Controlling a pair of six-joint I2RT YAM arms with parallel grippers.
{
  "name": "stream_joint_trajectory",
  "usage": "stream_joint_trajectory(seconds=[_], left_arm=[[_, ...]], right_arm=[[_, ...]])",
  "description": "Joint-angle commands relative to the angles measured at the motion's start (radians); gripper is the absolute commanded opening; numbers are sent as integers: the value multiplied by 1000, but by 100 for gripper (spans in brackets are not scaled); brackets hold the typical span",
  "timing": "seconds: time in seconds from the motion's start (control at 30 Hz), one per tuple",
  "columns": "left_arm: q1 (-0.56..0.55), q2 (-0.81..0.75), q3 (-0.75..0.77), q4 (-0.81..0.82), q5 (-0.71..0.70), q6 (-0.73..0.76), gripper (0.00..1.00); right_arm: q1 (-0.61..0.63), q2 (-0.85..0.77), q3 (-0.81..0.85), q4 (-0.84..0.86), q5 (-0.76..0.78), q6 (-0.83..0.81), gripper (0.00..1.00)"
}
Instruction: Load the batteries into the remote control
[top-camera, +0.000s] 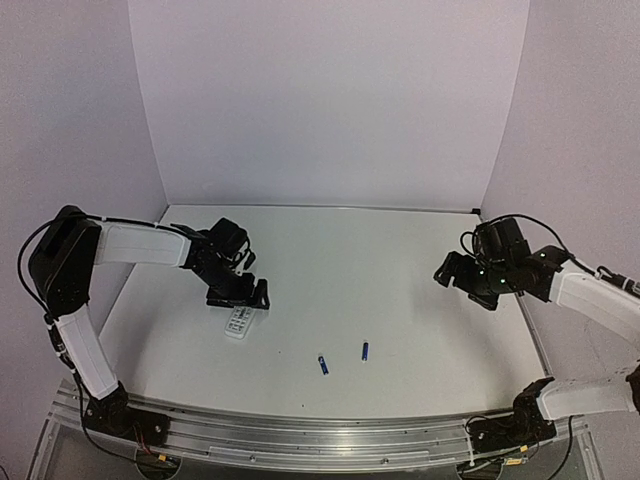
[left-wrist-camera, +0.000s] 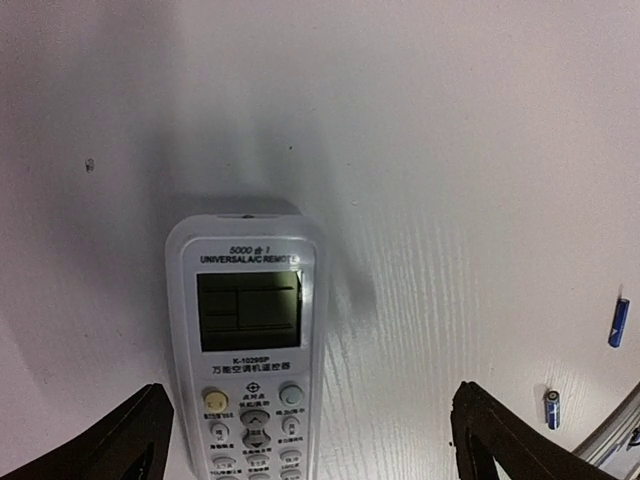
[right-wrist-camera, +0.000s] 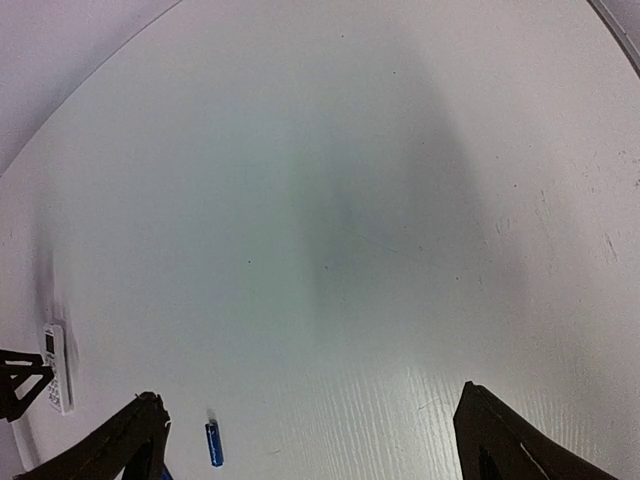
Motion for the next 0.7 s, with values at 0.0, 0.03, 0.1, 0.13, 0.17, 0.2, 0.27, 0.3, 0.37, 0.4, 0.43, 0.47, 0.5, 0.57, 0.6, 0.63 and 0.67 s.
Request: stream_joint_trajectory(seconds=[0.0,0.03,0.1,0.13,0.17,0.2,0.27,0.3,0.37,0.4,0.43,0.47,0.5,0.57,0.6,0.63,0.67], left_arm=[[-1,29,56,-51,-87,25,97],[-2,33,57,-56,-98,24,97],[-3,40,56,-52,-110,24,96],[-3,47,58,-52,-119,21,95],[-3,54,62,-54,-128,19,95],[-3,66,67,-57,-133,17,93],[-5,89,77,-56,-140,14,90],[-6,95,77,-47,-142,12,87],[-6,106,80,-29,-151,4,83],[-6,111,84,-23,-152,0,81],[-6,117,89,-20,-152,-4,80],[-6,121,95,-15,-152,-5,78],[-6,130,100,-11,-152,-5,76],[-7,146,108,-5,-151,-6,68],[-8,155,113,-4,-152,-7,64],[-11,168,119,-10,-152,-8,59],[-13,181,126,-17,-166,-11,54]], right_arm=[[2,-35,-11,-5,-8,-20,97],[2,-37,-12,-5,-9,-21,97],[2,-41,-14,-5,-11,-23,97],[2,-42,-15,-5,-12,-23,97],[2,-42,-16,-5,-13,-24,97],[2,-43,-18,-5,-13,-23,97],[2,-42,-19,-5,-16,-21,97],[2,-42,-20,-5,-19,-20,97],[2,-40,-23,-5,-25,-20,97],[2,-40,-25,-5,-28,-20,97],[2,-40,-27,-5,-30,-20,97],[3,-41,-30,-5,-33,-19,97],[2,-42,-32,-5,-36,-18,97],[2,-48,-34,-6,-38,-17,96],[2,-52,-34,-5,-37,-18,96],[3,-56,-33,-6,-38,-24,97],[3,-60,-32,-5,-37,-31,97]])
